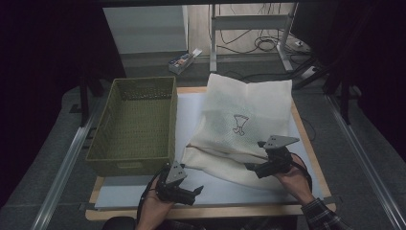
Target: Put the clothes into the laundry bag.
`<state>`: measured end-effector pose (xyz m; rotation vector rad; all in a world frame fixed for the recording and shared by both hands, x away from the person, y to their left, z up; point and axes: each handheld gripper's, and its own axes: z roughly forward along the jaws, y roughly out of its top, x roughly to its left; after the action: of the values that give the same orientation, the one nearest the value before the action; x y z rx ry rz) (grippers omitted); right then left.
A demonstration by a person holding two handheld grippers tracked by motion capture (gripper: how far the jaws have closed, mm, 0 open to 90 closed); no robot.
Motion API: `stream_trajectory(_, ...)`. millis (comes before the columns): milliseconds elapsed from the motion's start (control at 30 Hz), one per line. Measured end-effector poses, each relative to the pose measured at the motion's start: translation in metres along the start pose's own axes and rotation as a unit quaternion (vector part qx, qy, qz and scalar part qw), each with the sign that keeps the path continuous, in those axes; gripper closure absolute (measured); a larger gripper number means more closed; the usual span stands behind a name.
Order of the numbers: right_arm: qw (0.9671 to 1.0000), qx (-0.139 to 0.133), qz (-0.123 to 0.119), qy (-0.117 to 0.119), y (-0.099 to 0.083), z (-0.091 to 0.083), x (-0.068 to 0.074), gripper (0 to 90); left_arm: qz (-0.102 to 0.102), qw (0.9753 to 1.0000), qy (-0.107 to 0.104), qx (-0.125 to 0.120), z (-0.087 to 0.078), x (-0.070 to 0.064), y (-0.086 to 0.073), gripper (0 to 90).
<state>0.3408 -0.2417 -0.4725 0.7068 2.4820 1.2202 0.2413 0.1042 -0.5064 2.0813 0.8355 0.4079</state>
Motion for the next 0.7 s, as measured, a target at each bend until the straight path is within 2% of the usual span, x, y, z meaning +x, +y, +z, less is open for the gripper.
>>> stream_trajectory(300, 0.9999, -0.005, 0.01, 0.002, -0.006, -0.013, -0.001, 3.3, -0.009, 0.9999, 0.004, 0.001, -0.005, 0.0, -0.006, 4.0)
stream_trajectory(700, 1.0, -0.001, 0.006, -0.003, -0.013, -0.021, 0.003, 0.5, -0.024, 0.9996, 0.017, 0.0, -0.019, 0.005, -0.017, 4.0)
